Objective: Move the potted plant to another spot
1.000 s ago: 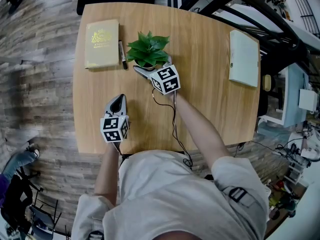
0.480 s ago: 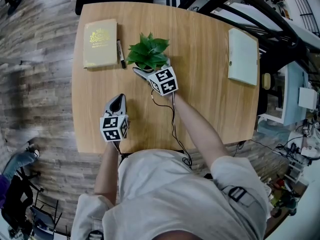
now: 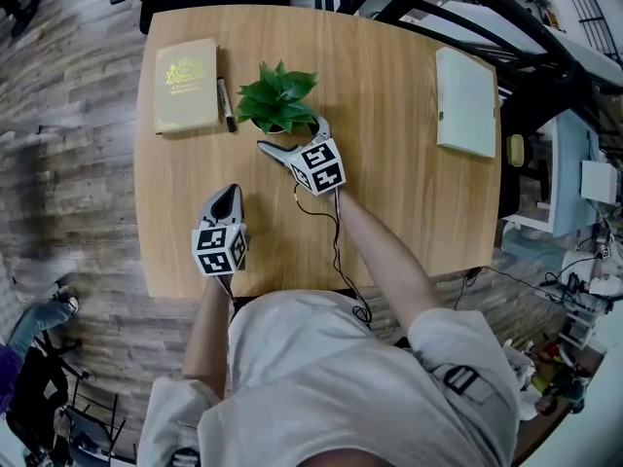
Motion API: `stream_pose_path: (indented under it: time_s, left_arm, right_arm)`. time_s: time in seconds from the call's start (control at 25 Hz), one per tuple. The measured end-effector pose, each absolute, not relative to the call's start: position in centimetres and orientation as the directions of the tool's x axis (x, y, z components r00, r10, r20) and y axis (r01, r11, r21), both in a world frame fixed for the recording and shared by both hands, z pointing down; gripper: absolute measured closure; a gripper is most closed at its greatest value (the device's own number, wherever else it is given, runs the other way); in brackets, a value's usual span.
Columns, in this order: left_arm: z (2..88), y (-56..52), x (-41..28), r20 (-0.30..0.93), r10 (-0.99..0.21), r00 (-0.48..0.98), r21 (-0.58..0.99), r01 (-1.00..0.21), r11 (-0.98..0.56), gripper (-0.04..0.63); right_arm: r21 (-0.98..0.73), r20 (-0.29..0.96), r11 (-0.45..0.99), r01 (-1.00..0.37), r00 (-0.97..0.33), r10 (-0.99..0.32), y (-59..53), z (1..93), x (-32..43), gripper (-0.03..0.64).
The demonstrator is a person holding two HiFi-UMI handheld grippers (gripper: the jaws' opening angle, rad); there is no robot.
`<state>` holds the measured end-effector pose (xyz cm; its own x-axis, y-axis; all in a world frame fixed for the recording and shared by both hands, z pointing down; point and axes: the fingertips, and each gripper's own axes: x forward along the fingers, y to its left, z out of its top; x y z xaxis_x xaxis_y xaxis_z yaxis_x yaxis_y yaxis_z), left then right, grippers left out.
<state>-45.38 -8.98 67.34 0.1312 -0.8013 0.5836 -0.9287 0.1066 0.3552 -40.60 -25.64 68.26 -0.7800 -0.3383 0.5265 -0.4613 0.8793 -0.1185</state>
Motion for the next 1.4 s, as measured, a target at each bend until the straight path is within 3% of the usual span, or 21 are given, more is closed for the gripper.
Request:
stream_pose_path:
  time_s: [0.28,0.64,0.72,1.4]
  left_arm:
    - [67.1,-9.7,-43.6,0.578,-0.803,0.147,0.352,-0.932,0.083,0.583]
    - [66.3,-10.9,-40.4,0.556,-0.810,0.183,0.346,-0.938,0.026,0.583]
    - [66.2,-10.9,-39.3,0.556,-0.808,0.195,0.347,-0.938,0.012,0.583]
    - [59.4,-12.9,-28.3,0.470,-0.833,0.292,0.318,-0.936,-0.149,0.583]
  right_arm:
    - [-0.098,0.538,0.876,-0.472,-0.766,-0.352,-23.0,67.6,-36.4,0.213]
    - [-0.073,0.549,0.832,-0.550,-0.718,-0.427,-21.3,66.1,-30.9,0.487]
    - [-0.058,0.553,0.815,-0.577,-0.698,-0.455,-21.0,65.7,-29.2,0.598]
    - [0.024,0.512,0.671,-0.741,-0.568,-0.645,-16.8,60.2,-11.0,0.614]
